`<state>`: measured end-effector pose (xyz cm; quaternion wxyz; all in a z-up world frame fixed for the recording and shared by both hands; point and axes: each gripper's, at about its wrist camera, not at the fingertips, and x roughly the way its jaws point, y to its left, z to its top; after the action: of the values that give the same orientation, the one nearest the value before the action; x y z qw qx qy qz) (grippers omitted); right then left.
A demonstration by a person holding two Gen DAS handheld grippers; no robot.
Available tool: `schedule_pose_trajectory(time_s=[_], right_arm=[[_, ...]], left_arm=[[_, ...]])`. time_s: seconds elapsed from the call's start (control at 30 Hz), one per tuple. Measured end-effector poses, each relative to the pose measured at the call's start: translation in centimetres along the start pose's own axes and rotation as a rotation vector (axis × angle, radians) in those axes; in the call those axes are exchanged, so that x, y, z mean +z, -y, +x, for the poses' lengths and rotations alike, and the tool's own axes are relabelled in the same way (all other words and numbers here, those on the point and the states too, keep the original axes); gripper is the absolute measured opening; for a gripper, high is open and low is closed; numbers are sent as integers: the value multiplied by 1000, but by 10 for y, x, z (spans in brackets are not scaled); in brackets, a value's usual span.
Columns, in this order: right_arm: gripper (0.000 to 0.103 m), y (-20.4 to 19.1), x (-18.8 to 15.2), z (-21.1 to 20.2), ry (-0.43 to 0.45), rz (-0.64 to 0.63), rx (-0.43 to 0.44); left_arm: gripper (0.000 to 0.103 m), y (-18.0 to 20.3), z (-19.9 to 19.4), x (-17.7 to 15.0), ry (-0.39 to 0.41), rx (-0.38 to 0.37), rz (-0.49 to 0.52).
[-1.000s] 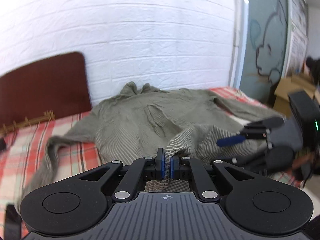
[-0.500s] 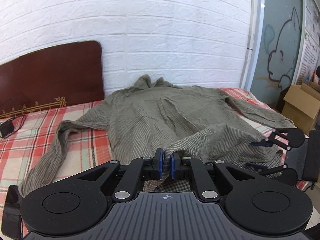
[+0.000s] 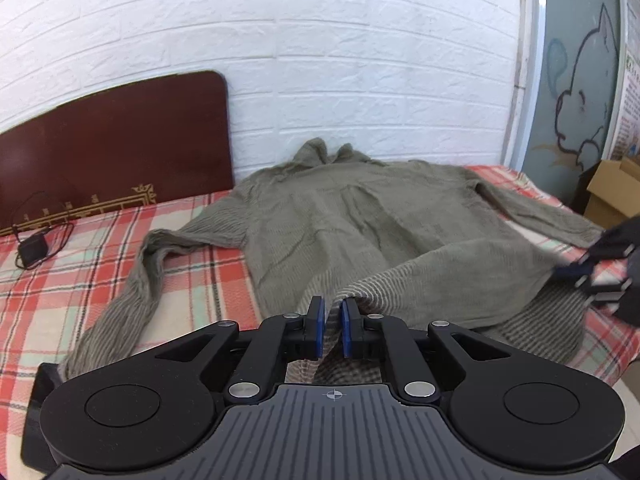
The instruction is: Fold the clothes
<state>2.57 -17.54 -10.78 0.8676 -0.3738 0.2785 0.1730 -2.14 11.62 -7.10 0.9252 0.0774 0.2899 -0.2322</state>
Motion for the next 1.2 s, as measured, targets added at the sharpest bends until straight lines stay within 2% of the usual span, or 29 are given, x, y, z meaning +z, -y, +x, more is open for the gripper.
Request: schedule_pose_trajectory(time_s=[0.13, 0.23, 0.4, 0.57, 0.63, 0.7, 0.77, 0.83, 0.87, 0.93, 1.0, 1.2], right_arm=[[2, 32, -15, -45, 42, 139, 13], [2, 29, -30, -66, 42, 193, 48], [2, 9, -45, -58, -16, 213, 154], [2, -14, -67, -54, -63, 251, 218], [4, -14, -82, -70, -39, 282, 204], [4, -10, -86, -72, -32, 322, 143], [6, 1, -92, -73, -31, 367, 70], [21, 8, -98, -71, -37, 397, -4], [33, 10, -102, -68, -43, 406, -40], [37, 10, -106, -59, -66, 405, -92], [36, 10, -107, -50, -90, 383, -122], [36, 9, -105, -33, -94, 365, -98]], left_arm=[[23, 1, -1, -18, -53, 0, 8], [26, 7, -2, -39, -98, -11, 11], [27, 13, 0, -79, -197, -18, -29], [30, 14, 1, -105, -268, 14, -39], [37, 16, -1, -106, -257, 51, -17], [51, 19, 0, -102, -226, 103, 34], [52, 22, 5, -96, -204, 140, 92], [56, 24, 14, -92, -196, 161, 135], [58, 24, 19, -90, -196, 176, 155], [58, 25, 28, -90, -207, 191, 181], [58, 23, 35, -88, -211, 182, 174], [58, 14, 35, -78, -171, 99, 60]])
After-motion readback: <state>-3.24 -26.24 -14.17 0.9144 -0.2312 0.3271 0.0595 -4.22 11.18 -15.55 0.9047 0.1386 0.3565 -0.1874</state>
